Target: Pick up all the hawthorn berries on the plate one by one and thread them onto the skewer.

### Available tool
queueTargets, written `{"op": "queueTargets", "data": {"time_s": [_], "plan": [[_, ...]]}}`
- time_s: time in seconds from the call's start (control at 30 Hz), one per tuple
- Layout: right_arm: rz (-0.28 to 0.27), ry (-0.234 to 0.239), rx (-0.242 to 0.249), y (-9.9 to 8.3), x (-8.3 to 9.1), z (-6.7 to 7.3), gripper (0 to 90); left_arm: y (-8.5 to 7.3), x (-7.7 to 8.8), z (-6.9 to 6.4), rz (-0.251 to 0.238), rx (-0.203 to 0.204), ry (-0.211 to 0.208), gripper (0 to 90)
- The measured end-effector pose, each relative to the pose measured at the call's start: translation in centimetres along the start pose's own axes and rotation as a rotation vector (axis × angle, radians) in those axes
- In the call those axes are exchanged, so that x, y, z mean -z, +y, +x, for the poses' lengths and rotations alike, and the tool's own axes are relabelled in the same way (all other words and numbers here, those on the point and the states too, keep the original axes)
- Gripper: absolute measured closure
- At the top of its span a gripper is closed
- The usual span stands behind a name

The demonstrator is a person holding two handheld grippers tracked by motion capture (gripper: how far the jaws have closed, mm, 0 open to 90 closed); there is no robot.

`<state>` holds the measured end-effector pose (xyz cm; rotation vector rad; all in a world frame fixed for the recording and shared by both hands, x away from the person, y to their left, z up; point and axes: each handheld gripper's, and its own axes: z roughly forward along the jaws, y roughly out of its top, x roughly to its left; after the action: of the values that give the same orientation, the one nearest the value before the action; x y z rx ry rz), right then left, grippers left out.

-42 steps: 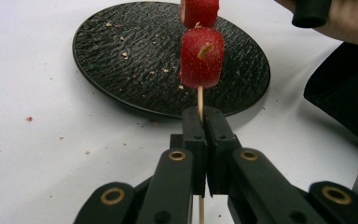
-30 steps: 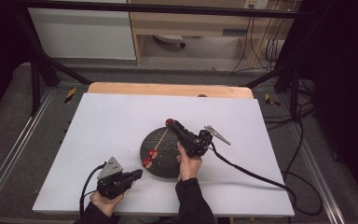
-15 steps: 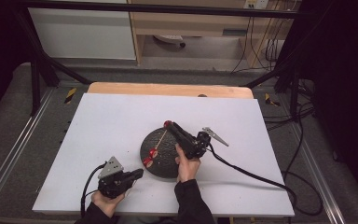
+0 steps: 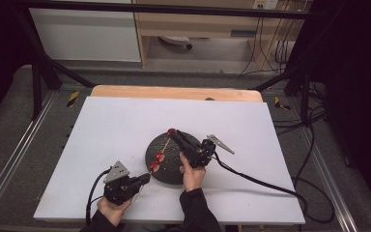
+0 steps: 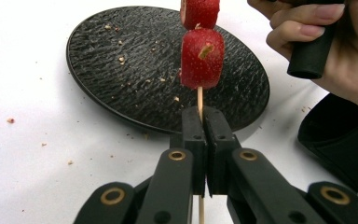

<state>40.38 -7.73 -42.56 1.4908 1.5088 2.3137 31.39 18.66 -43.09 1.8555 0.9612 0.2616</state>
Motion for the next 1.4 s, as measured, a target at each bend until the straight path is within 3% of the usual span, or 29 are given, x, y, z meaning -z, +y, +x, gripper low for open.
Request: {"op": "queueTargets", "data": {"time_s": [0.2,0.4,0.73,1.1,1.4], "plan": [[0.004,0.002,0.009,0.1,0.1,0.1,62.9,0.1,0.1,0.0,-0.005,-0.006,-0.001,88.3],[-0.013,0.012,0.012,0.2,0.0,0.1,63.1,0.0,-0.1,-0.3,-0.023,0.021,-0.033,88.3],[-0.042,0.015,0.031,0.1,0.0,0.1,63.3,-0.1,-0.1,-0.6,-0.038,0.038,-0.025,88.3],[0.007,0.038,0.011,-0.7,0.1,0.3,63.4,0.1,-0.2,-0.5,-0.054,0.046,-0.015,88.4],[0.067,0.040,0.034,-1.8,0.4,0.8,63.2,0.3,-0.2,-0.2,-0.050,0.045,-0.011,88.4]]}}
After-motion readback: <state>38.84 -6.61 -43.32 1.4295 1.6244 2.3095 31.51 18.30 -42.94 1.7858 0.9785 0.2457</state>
